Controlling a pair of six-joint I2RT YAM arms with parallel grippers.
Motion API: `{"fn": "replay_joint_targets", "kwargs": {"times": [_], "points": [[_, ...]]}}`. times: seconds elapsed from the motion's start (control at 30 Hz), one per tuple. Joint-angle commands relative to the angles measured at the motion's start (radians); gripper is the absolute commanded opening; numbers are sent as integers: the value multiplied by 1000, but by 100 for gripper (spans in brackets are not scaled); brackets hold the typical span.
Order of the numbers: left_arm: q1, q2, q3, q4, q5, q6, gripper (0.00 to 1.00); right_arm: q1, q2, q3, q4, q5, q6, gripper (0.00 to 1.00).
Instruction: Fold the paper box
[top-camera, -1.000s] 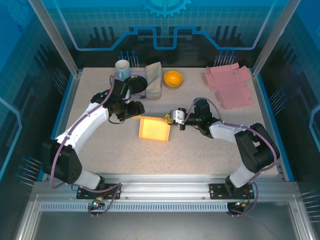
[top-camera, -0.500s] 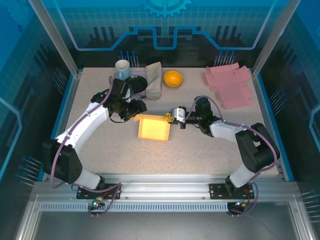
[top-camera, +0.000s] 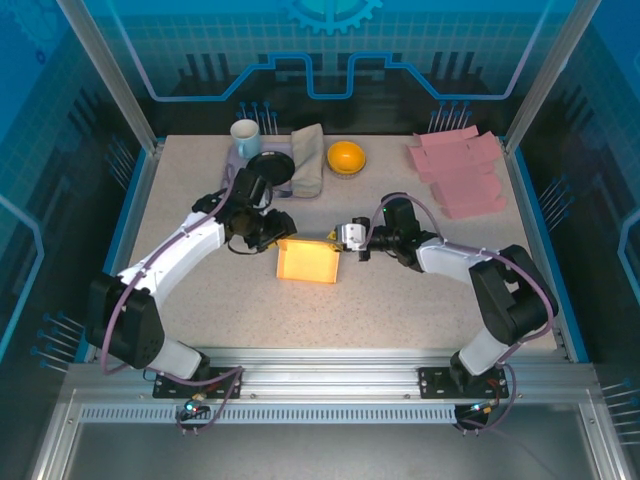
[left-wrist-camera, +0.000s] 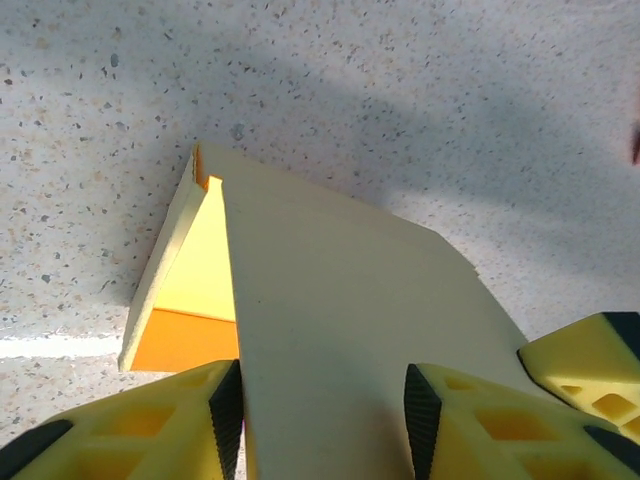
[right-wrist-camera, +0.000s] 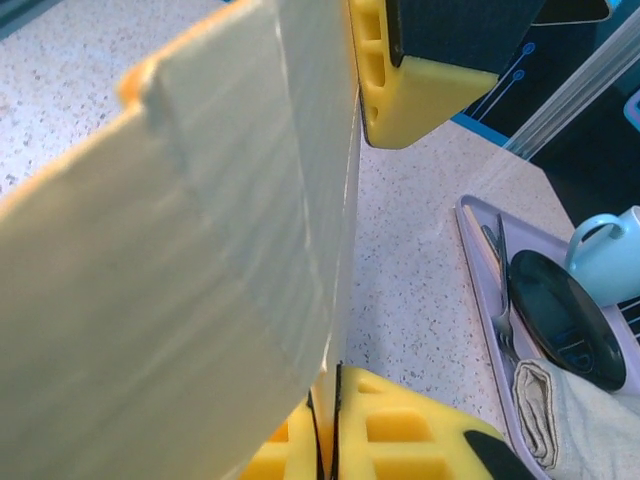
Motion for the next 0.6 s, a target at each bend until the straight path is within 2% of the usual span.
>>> {"fn": "replay_joint_targets", "kwargs": {"times": [0.0,0.03,0.1,0.57], "points": [[-43,2,-26,9,-18,16,46,20,25,24,-112,47,-77,12],[-50,7,-34,1,-43,26,46,20,24,24,-129,57,-90,12],[-59,13,-50,-11,-81,40,45,20,26,27,-166,73,-111,20],[-71,4,-176,11,-192,45,44,16,20,101,-445,101,-179,29]]}}
